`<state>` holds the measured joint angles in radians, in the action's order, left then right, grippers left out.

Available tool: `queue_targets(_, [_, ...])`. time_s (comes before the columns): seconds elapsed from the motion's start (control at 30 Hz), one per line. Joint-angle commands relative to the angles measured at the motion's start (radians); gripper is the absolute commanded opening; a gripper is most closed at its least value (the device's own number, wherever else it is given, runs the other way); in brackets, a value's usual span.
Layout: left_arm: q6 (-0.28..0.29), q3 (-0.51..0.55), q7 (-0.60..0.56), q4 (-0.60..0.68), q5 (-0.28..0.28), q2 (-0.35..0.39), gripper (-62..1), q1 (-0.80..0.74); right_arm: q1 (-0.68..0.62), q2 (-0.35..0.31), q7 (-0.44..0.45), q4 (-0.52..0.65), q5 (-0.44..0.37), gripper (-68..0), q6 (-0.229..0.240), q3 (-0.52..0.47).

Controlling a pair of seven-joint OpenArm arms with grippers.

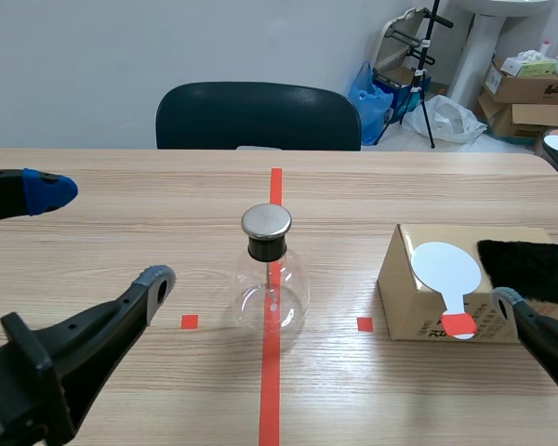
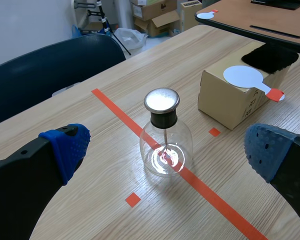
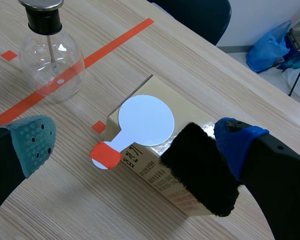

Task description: Do the electroscope experiment

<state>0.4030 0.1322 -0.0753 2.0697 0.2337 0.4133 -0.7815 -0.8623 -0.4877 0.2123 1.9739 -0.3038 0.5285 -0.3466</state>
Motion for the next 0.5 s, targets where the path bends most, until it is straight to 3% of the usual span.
queue_targets(0.0, [0.001,-0.006,-0.011,0.002,0.009,0.003,1.4,0.003,0.012,-0.002,0.019,0.003,-0.015,0.4,-0.007,-0.002])
queue_targets(0.47, [0.003,-0.006,-0.020,0.002,0.009,0.003,1.4,0.003,0.015,-0.002,0.033,0.003,-0.015,0.4,-0.007,-0.002])
